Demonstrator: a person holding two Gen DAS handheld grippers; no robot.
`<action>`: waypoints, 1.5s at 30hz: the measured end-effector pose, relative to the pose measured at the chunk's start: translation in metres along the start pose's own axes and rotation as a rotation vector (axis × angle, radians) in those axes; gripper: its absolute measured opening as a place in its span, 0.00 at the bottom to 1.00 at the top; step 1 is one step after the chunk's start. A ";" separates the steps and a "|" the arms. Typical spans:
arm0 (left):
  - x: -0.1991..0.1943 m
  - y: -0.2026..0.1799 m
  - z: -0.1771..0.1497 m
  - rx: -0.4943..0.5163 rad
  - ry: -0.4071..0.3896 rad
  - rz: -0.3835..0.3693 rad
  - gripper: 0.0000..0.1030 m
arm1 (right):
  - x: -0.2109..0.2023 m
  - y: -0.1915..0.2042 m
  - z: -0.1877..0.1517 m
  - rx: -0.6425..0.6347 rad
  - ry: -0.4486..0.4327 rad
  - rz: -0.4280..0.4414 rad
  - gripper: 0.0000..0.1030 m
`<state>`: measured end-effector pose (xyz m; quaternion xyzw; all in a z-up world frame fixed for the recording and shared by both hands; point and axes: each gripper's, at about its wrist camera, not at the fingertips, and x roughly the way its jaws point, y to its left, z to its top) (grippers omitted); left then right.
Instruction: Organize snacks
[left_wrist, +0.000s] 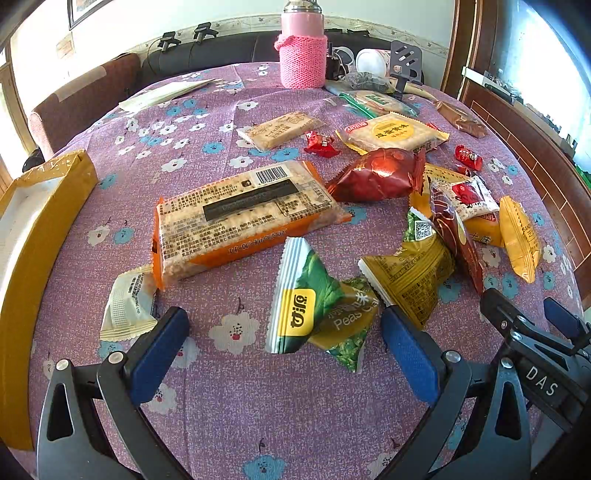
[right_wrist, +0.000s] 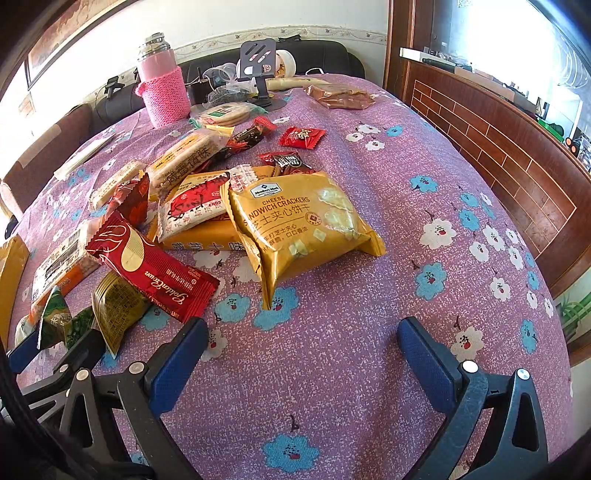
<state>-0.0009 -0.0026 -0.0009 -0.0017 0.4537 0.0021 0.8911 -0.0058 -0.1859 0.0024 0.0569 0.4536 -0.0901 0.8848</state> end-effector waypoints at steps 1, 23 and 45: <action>0.000 0.000 0.000 0.000 0.000 0.000 1.00 | 0.000 0.000 0.000 0.000 0.000 0.000 1.00; 0.000 0.000 0.001 -0.013 0.002 0.005 1.00 | 0.000 -0.001 0.000 0.004 0.000 -0.002 1.00; -0.057 0.033 -0.019 0.028 0.034 -0.245 0.90 | 0.002 0.000 0.002 -0.030 0.064 0.021 1.00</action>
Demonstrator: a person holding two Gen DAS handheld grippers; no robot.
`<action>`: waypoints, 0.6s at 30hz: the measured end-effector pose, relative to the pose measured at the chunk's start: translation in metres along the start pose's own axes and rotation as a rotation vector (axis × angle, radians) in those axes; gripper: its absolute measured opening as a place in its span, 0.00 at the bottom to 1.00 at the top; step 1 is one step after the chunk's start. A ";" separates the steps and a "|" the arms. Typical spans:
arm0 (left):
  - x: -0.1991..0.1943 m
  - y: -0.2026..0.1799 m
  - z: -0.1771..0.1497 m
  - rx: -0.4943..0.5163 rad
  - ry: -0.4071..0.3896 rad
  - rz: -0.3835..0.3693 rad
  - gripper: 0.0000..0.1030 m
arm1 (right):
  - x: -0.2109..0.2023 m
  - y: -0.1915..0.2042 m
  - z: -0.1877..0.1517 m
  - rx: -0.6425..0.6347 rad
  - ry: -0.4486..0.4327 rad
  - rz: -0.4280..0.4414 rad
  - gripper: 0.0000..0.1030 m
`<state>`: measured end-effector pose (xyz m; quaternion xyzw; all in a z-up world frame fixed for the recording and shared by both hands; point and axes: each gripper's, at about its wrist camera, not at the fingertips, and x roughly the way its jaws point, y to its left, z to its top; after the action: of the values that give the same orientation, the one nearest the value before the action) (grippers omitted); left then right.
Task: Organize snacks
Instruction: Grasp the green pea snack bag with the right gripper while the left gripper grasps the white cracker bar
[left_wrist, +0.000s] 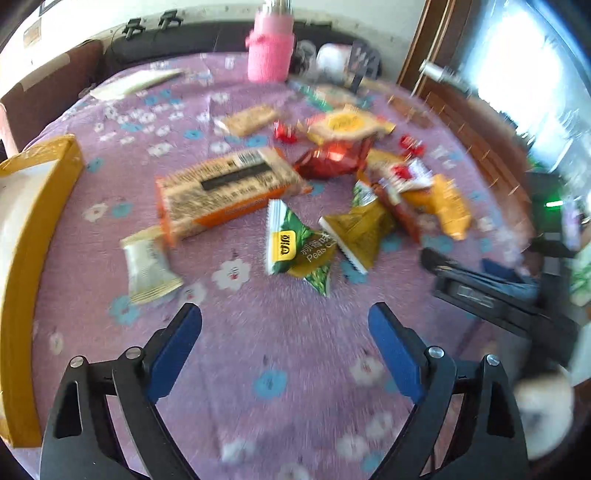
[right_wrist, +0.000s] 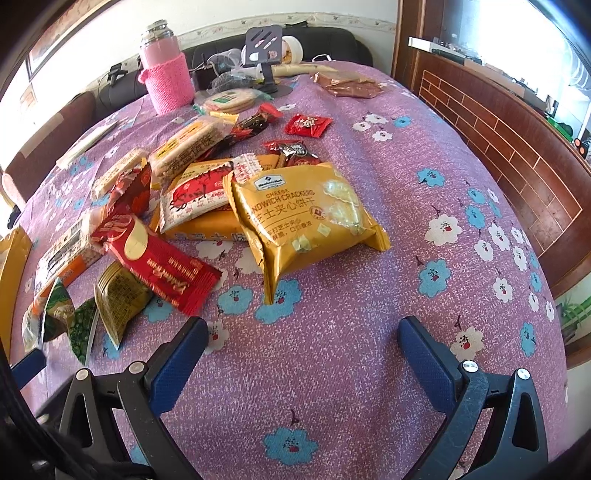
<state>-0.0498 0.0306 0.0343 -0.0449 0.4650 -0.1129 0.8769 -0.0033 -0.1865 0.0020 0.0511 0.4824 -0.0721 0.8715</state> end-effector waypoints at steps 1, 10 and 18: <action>-0.010 0.006 -0.002 -0.006 -0.018 -0.013 0.90 | 0.000 0.000 0.000 -0.002 -0.001 0.001 1.00; -0.089 0.096 -0.017 -0.058 -0.121 -0.028 0.76 | -0.051 -0.004 -0.019 0.002 -0.046 0.135 0.79; -0.088 0.122 -0.011 -0.103 -0.145 -0.067 0.76 | -0.084 0.084 -0.013 -0.238 -0.137 0.450 0.75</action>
<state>-0.0871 0.1704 0.0765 -0.1135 0.4038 -0.1146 0.9005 -0.0431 -0.0958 0.0682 0.0491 0.4038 0.1777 0.8961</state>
